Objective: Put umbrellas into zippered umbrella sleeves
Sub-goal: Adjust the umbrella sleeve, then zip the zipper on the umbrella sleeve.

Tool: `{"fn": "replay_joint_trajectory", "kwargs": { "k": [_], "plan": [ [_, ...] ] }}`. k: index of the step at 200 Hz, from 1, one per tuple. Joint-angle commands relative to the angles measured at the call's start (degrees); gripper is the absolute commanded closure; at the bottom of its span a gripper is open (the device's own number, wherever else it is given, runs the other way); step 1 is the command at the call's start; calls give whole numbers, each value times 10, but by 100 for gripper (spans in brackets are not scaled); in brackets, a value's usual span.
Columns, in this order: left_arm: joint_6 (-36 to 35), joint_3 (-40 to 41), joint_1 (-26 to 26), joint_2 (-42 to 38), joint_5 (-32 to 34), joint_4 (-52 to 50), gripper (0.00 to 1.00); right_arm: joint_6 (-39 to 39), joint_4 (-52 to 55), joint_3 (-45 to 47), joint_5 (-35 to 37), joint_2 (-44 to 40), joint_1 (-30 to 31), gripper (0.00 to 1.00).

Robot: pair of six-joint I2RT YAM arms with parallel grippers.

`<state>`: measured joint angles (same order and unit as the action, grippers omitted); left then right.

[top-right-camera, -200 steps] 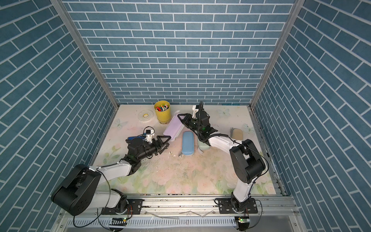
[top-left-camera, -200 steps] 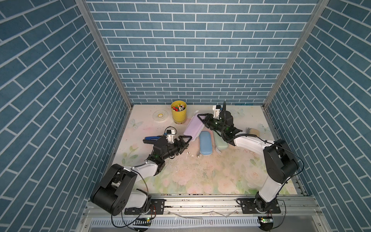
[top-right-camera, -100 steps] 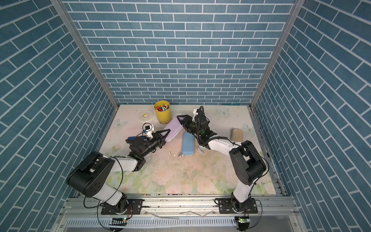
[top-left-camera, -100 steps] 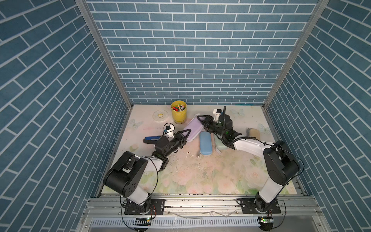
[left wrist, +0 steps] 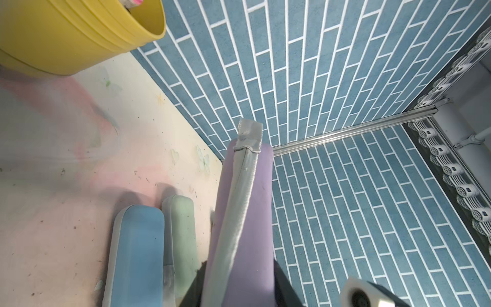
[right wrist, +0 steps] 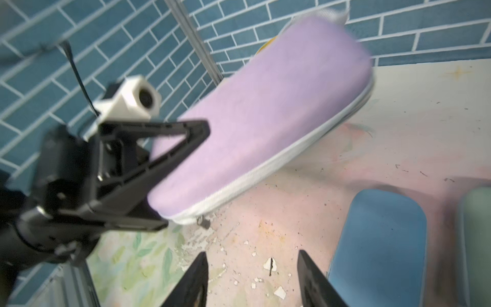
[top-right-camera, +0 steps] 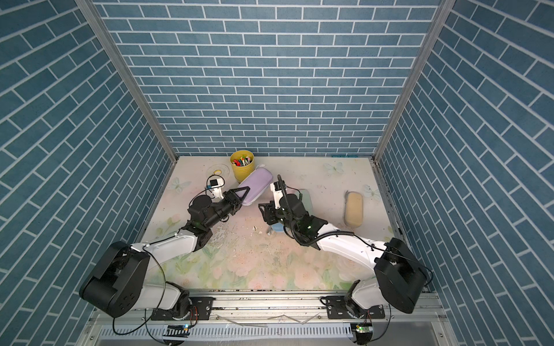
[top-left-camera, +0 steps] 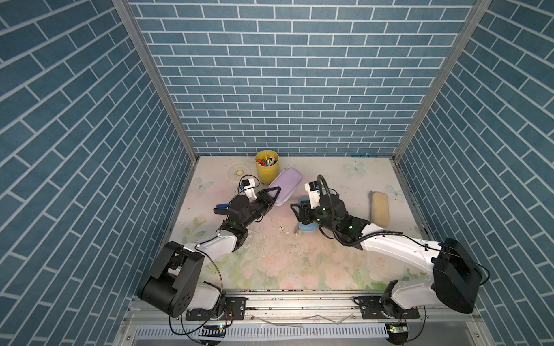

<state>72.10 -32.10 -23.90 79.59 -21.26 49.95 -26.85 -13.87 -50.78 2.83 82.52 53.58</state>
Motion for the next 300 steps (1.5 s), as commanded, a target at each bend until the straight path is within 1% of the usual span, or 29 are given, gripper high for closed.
{"fn": "replay_joint_trajectory", "kwargs": {
  "k": [1,36,59,127,146,172,176,196,215,234,254,282,300],
  "plan": [
    [-25,-21,-8,-12,6,1,66,78,13,-41,30,29,22,46],
    [-25,-24,-15,-15,8,-1,66,76,4,-57,48,64,25,48],
    [-24,-22,-19,-15,7,-2,67,81,-8,-69,51,77,24,52],
    [-22,-23,-22,-10,1,1,69,99,-22,-94,41,95,20,78],
    [-22,-21,-23,-11,1,-1,69,102,-28,-92,37,92,19,86],
    [-25,-27,-18,-16,-10,-15,69,114,-33,-71,29,76,9,98],
    [-26,-28,-16,-17,-15,-18,69,115,-33,-66,27,72,4,100],
    [-26,-36,0,-20,-47,-37,70,130,-18,-47,24,57,-23,100],
    [-27,-42,13,-27,-86,-58,71,144,14,-49,29,55,-55,100],
    [-38,-50,21,-37,-131,-92,73,159,24,-50,36,52,-85,100],
    [-55,-46,31,-53,-164,-133,74,185,33,-56,45,44,-113,100],
    [-56,-40,62,-63,-232,-153,80,213,33,-61,37,39,-156,100],
    [-60,-50,76,-54,-287,-169,85,241,34,-72,12,42,-173,100]
  ]
}}
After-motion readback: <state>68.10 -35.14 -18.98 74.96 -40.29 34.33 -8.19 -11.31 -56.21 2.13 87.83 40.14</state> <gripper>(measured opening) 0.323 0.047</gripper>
